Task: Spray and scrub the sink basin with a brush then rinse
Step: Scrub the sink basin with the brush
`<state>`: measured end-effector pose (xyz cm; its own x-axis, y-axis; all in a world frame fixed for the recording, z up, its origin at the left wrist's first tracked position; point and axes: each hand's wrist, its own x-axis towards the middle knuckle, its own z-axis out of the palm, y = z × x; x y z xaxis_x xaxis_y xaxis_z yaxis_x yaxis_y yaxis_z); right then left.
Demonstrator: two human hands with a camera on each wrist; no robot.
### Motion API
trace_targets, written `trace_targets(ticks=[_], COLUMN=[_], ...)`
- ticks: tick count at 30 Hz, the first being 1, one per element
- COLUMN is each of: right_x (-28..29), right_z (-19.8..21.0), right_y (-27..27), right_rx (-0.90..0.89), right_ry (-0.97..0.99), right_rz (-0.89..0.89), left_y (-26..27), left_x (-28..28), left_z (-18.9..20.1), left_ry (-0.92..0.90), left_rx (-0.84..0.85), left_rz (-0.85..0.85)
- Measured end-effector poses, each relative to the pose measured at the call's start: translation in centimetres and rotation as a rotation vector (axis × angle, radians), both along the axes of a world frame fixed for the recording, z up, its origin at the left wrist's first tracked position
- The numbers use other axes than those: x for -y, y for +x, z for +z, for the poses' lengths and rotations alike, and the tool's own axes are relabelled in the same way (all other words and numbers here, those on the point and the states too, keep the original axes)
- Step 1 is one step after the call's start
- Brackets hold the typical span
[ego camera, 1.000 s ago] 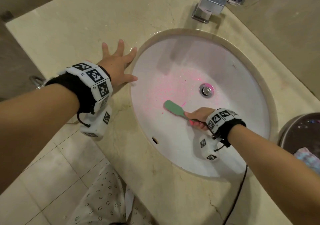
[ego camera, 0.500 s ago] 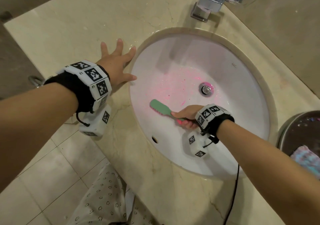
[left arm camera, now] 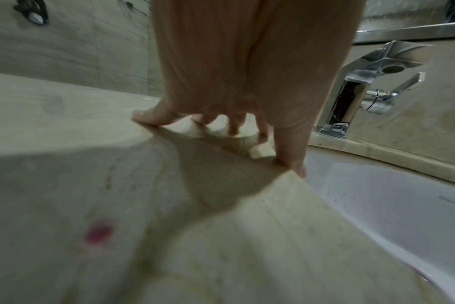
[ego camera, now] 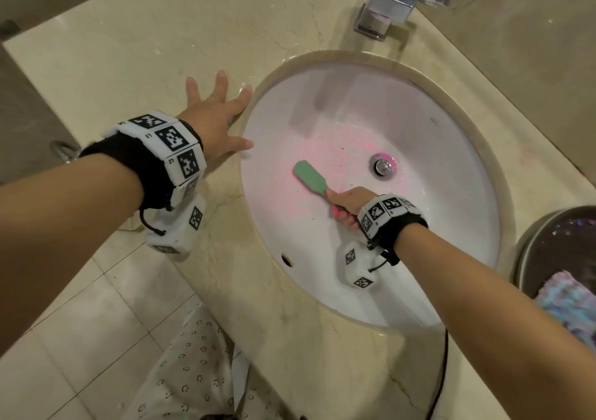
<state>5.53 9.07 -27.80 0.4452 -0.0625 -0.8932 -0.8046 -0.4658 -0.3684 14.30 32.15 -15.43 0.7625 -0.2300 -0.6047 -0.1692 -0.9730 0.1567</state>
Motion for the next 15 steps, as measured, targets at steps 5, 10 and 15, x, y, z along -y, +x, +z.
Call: trace_targets(ticks=[5,10,15], right_x=[0.1,5.0,5.2], right_z=[0.7,0.6,0.0], right_y=[-1.0,-2.8,-2.4], right_rx=[-0.241,-0.288,-0.103], right_ry=[0.181,0.052,-0.048], right_rz=[0.178,0.261,0.083], left_y=[-0.1,0.0,0.1], left_x=[0.0,-0.1,-0.2], left_z=[0.0,-0.1,-0.2], left_ry=[-0.017,-0.02,-0.026], left_rx=[0.009,0.011,0.009], left_rz=[0.003,-0.001,0.005])
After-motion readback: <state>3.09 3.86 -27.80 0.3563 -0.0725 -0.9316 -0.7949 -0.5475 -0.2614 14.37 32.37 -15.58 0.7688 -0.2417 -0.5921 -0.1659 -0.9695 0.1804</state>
